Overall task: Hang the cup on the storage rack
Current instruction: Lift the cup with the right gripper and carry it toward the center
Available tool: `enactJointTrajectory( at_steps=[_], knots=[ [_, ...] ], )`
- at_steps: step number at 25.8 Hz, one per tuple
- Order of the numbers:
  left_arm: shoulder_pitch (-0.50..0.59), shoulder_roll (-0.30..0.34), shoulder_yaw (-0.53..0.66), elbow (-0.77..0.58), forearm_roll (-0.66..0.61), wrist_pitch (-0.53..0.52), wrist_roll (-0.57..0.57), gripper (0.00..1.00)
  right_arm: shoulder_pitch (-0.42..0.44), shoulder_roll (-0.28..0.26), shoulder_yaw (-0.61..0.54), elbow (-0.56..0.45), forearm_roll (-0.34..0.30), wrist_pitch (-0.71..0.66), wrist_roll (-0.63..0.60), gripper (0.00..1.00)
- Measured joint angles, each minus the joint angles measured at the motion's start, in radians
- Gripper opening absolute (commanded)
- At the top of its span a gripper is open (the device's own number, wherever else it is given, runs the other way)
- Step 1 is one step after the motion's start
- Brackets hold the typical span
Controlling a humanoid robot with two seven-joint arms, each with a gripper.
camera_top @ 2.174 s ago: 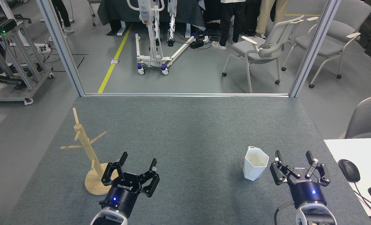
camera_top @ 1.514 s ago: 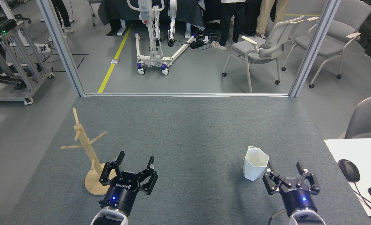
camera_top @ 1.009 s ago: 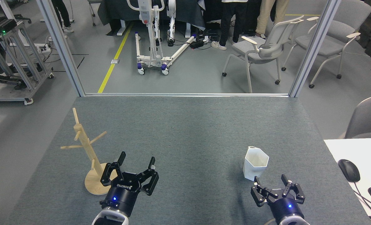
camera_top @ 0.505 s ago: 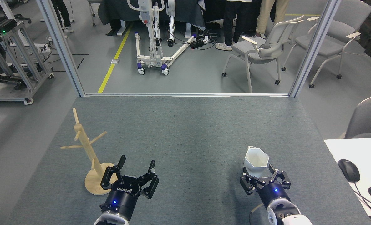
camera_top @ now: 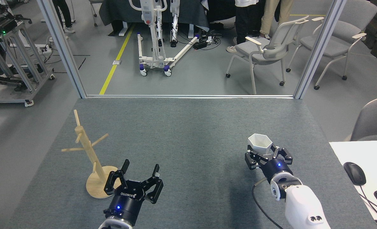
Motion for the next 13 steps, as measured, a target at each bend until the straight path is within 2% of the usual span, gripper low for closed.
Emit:
enactJointTrajectory(
  at_steps=[3,7,13],
  knots=[
    [0.000,0.000,0.000,0.000,0.000,0.000,0.000,1.00,-0.043,-0.013,0.001,-0.052,-0.004,0.000,-0.009,0.00],
    [0.000,0.000,0.000,0.000,0.000,0.001,0.000,1.00,-0.087,-0.060,0.002,-0.184,-0.005,0.000,-0.016,0.00],
    [-0.004,0.003,-0.002,0.002,0.000,-0.005,0.000,1.00,-0.094,-0.087,0.029,-0.383,-0.006,0.009,-0.021,0.00]
  ],
)
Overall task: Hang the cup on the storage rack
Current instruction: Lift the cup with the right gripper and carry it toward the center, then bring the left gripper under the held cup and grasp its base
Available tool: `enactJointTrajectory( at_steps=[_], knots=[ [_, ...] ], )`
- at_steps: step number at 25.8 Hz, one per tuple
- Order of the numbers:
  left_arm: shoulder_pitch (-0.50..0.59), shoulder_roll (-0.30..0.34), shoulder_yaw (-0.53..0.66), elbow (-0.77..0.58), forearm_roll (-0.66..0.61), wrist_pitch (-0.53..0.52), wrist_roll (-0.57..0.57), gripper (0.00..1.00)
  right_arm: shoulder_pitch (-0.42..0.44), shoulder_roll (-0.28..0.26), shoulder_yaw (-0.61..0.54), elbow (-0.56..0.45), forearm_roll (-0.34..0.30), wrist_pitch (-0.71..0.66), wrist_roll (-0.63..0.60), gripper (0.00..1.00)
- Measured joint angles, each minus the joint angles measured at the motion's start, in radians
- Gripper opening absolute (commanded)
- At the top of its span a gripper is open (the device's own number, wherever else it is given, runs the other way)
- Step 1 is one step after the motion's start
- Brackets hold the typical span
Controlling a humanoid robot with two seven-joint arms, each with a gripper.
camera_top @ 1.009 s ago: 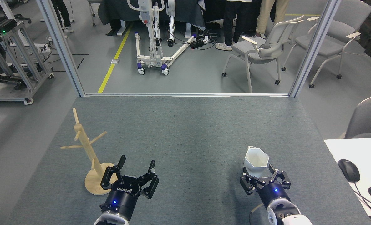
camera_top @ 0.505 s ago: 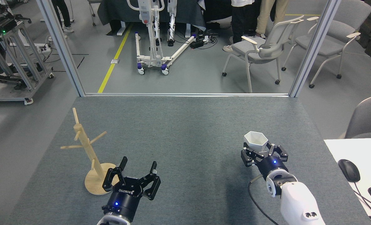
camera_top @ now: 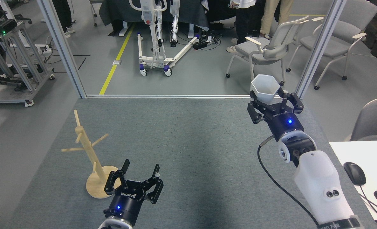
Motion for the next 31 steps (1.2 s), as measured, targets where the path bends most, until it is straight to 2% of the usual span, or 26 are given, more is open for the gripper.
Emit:
enactJointTrajectory(
  at_steps=[6,13,17,19,23,27,31],
  knots=[
    [-0.004,0.002,-0.006,-0.002,0.000,-0.060,0.000,1.00,0.030,-0.001,0.103,-0.148,-0.001,0.096,0.048,0.00],
    [-0.006,-0.012,-0.096,0.002,0.000,-0.223,0.051,1.00,0.038,0.007,0.252,-0.282,-0.002,0.272,0.285,0.00],
    [0.000,-0.055,-0.194,0.008,0.000,-0.245,0.063,0.99,0.031,0.027,0.338,-0.327,-0.001,0.372,0.380,0.00],
    [0.001,-0.094,-0.246,0.012,-0.002,-0.204,0.064,0.99,0.025,0.045,0.373,-0.339,-0.001,0.409,0.426,0.00],
    [-0.003,-0.155,-0.334,0.024,-0.011,-0.028,0.065,0.99,0.011,0.080,0.442,-0.364,0.000,0.480,0.512,0.00],
    [-0.014,-0.175,-0.362,0.046,-0.014,0.110,0.066,0.99,0.008,0.106,0.488,-0.384,0.002,0.561,0.540,0.00],
    [-0.050,-0.180,-0.362,0.112,-0.015,0.173,0.063,0.99,0.007,0.134,0.513,-0.391,0.009,0.630,0.546,0.00]
  ],
)
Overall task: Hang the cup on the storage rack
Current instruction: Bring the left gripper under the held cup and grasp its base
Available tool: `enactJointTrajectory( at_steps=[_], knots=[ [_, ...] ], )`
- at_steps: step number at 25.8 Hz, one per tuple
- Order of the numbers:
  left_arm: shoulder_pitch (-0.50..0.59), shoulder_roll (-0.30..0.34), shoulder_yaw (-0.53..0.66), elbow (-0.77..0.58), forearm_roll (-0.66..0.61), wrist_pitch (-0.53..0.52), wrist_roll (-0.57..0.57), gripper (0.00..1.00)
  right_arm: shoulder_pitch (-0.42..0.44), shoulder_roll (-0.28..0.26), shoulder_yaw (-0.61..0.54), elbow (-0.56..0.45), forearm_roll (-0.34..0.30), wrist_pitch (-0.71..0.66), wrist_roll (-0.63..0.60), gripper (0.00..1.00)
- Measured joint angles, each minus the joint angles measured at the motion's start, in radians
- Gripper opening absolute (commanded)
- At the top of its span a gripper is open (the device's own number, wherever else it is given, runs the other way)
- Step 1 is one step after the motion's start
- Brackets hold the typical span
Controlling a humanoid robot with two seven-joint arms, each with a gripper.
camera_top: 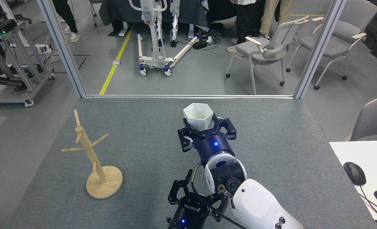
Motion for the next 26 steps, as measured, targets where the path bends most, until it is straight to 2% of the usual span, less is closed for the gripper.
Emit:
enactJointTrajectory(
  at_steps=[9,19,26],
  knots=[
    [-0.079,-0.005,0.039,0.036,-0.006,0.096,-0.031,1.00,0.001,0.033,0.008,0.002,0.006,0.067,0.001,0.00],
    [-0.162,-0.005,0.085,0.040,-0.006,0.087,-0.054,1.00,0.004,0.036,0.006,0.016,0.026,0.092,0.001,0.00],
    [-0.203,-0.006,0.089,0.065,-0.006,0.076,-0.079,1.00,0.013,0.058,0.008,0.018,0.036,0.092,0.001,0.00]
  ],
)
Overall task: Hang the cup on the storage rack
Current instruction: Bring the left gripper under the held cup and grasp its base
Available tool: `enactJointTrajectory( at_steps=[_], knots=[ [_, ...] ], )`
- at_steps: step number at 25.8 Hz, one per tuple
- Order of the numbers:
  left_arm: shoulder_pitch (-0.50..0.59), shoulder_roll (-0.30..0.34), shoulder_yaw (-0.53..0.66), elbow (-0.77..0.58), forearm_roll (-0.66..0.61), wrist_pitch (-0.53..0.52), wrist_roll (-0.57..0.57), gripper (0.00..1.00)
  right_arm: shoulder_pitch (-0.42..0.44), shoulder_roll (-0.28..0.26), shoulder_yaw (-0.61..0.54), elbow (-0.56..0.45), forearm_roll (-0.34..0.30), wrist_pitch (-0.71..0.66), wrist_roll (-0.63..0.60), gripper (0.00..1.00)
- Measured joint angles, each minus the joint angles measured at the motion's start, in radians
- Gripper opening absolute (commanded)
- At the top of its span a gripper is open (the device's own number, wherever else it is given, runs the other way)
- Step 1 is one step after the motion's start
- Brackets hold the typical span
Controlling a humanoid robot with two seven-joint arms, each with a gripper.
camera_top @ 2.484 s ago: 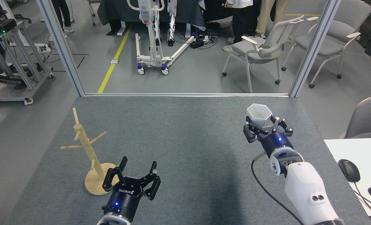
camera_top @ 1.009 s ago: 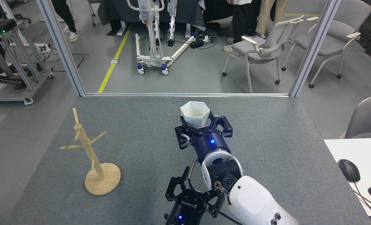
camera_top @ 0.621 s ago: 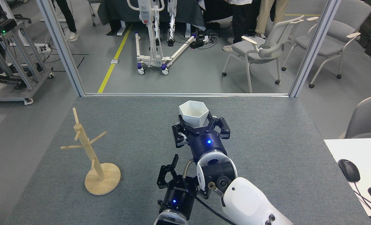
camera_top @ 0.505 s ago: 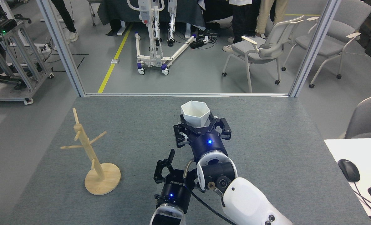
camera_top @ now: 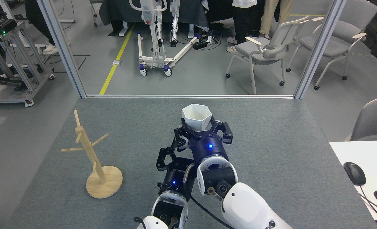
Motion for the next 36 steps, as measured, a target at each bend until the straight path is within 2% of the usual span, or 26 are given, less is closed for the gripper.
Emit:
enactJointTrajectory(
  at_steps=[10,18,28,30,32,33,36],
  knots=[
    [-0.056,-0.004,0.003,0.084,0.000,-0.003,-0.003,0.99,0.008,0.039,0.023,0.000,0.017,0.001,0.001,0.00],
    [-0.094,-0.006,0.012,0.118,0.002,0.001,0.001,0.98,0.016,0.046,0.035,0.001,0.017,0.003,-0.002,0.00],
    [-0.097,-0.006,0.031,0.125,0.011,-0.004,0.026,0.37,0.017,0.040,0.034,0.008,0.015,-0.001,0.001,0.00],
    [-0.097,-0.006,0.032,0.126,0.011,-0.007,0.024,0.30,0.017,0.039,0.034,0.009,0.015,-0.001,0.002,0.01],
    [-0.098,-0.005,0.032,0.130,0.012,-0.012,0.023,0.23,0.018,0.038,0.034,0.009,0.016,-0.001,0.002,0.18],
    [-0.099,-0.005,0.032,0.132,0.012,-0.015,0.023,0.18,0.018,0.037,0.034,0.009,0.016,-0.001,0.002,0.23],
    [-0.099,-0.004,0.032,0.136,0.010,-0.019,0.026,0.10,0.018,0.037,0.034,0.007,0.018,-0.001,-0.005,0.32]
  ],
)
